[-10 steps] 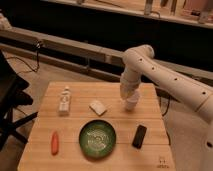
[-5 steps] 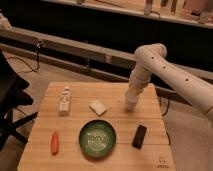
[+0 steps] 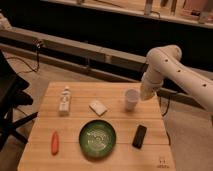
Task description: Move the arm in a circular motion
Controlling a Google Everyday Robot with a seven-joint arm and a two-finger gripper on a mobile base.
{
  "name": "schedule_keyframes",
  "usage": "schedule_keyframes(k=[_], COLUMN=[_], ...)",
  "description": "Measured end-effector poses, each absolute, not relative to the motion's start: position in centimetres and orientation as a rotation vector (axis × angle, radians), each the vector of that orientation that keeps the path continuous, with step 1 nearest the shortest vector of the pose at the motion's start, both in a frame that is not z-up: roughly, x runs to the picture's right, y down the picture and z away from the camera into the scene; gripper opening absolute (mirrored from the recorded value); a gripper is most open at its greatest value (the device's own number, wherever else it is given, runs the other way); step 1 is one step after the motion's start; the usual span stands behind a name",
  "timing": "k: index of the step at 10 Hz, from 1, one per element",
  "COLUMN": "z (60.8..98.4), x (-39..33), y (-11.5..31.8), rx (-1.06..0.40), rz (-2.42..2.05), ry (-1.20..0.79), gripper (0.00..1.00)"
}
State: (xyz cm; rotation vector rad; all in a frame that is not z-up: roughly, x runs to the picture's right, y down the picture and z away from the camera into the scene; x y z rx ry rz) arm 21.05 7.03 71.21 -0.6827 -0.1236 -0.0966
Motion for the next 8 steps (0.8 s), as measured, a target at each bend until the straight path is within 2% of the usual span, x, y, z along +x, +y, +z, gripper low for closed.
schedule_keyframes(k=[1,3,6,8], z=[70.8,71.0,73.2,73.5], x=[20.3,18.1,19.6,20.3], y=[8.1,8.2,5.4,5.1], rx=[-0.700,-0.693,-0.687,-0.691], rz=[-0.104,-0.121,-0.117,-0.121], ry=[-0.127,-0.140,-0.140,-0.143], gripper=[0.08,0.01,0.00,0.00])
